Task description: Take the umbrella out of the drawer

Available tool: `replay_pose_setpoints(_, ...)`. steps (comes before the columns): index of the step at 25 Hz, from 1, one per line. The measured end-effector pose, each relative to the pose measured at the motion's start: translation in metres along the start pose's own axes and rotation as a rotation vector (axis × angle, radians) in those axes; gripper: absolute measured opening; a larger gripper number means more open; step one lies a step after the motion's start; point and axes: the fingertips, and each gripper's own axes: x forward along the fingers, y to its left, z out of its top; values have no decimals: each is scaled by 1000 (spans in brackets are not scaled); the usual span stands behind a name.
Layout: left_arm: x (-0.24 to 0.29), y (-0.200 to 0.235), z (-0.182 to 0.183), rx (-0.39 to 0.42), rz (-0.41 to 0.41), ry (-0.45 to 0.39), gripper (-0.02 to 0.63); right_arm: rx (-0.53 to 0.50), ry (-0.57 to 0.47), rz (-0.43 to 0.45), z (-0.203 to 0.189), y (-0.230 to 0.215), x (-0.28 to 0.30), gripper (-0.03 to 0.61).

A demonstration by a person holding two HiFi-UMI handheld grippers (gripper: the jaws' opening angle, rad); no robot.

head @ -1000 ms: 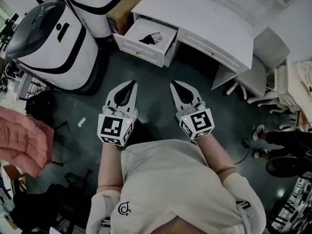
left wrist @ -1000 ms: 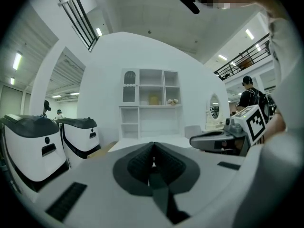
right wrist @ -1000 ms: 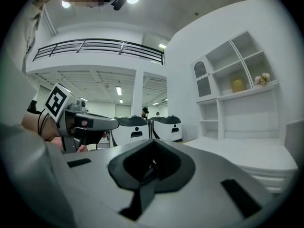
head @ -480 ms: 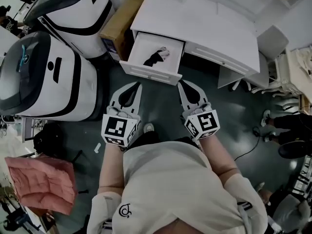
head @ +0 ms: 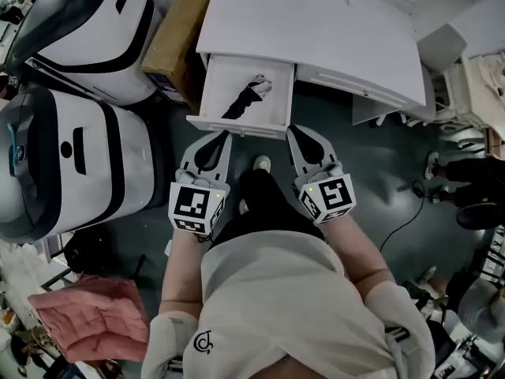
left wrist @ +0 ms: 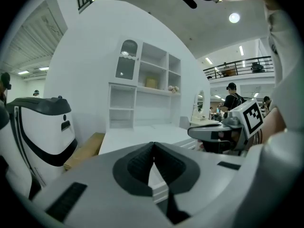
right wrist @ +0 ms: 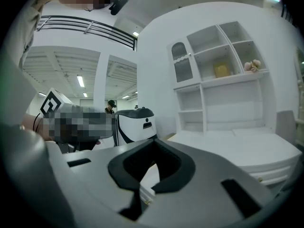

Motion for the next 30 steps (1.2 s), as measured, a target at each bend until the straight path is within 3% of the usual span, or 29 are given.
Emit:
replay_pose_setpoints(11, 137, 52, -38, -23, -111, 91, 12, 55, 47, -58, -27, -90, 93, 6)
replay_pose_setpoints(19, 219, 69, -116, 34, -201, 351, 23, 51, 39, -61, -45, -132, 131, 6)
replay_pose_setpoints(22, 241, 72, -144, 37, -241, 460, 162, 76, 75, -72, -61, -140, 143, 6)
replay_pose_setpoints(30, 287, 78, -211, 48, -381, 660, 287, 107, 129, -146, -92, -157, 164, 6)
